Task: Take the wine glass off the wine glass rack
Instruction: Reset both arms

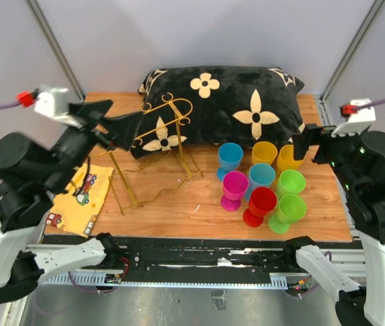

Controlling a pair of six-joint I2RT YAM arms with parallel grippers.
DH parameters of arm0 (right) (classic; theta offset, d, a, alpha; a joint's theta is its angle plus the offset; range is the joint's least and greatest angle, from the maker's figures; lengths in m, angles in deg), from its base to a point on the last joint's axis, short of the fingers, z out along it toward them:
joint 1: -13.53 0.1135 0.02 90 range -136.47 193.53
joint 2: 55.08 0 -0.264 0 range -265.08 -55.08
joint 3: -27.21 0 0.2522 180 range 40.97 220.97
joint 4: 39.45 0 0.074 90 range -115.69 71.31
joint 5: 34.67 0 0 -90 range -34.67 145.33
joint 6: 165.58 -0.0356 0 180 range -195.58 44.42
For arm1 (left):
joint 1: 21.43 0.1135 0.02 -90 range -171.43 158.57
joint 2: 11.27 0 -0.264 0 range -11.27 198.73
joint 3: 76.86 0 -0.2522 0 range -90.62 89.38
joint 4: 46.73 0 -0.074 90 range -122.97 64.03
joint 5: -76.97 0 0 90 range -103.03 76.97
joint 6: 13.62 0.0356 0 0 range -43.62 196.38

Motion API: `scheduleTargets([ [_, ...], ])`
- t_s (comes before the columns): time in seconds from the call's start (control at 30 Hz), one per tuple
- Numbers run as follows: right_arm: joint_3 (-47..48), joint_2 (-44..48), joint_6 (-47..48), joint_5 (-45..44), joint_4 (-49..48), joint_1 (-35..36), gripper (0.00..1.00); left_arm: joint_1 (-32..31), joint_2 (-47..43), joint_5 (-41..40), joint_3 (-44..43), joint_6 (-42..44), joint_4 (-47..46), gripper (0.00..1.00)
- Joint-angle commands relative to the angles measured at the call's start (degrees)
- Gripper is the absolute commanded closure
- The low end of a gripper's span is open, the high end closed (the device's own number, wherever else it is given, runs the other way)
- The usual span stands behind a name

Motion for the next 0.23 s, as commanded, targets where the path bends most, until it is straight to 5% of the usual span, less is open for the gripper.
scheduleTargets([
  [0.0,2.15,4.66,-1.57,-0.21,1.88,-0.86,0.01,0.41,-9.41,-1.32,7.31,-3.19,-6.61,0.00],
  [0.2,2.02,5.24,-3.59,-3.50,3.46,-0.91,0.01,0.43,-10.03,-0.38,8.00,-4.38,-2.01,0.00],
])
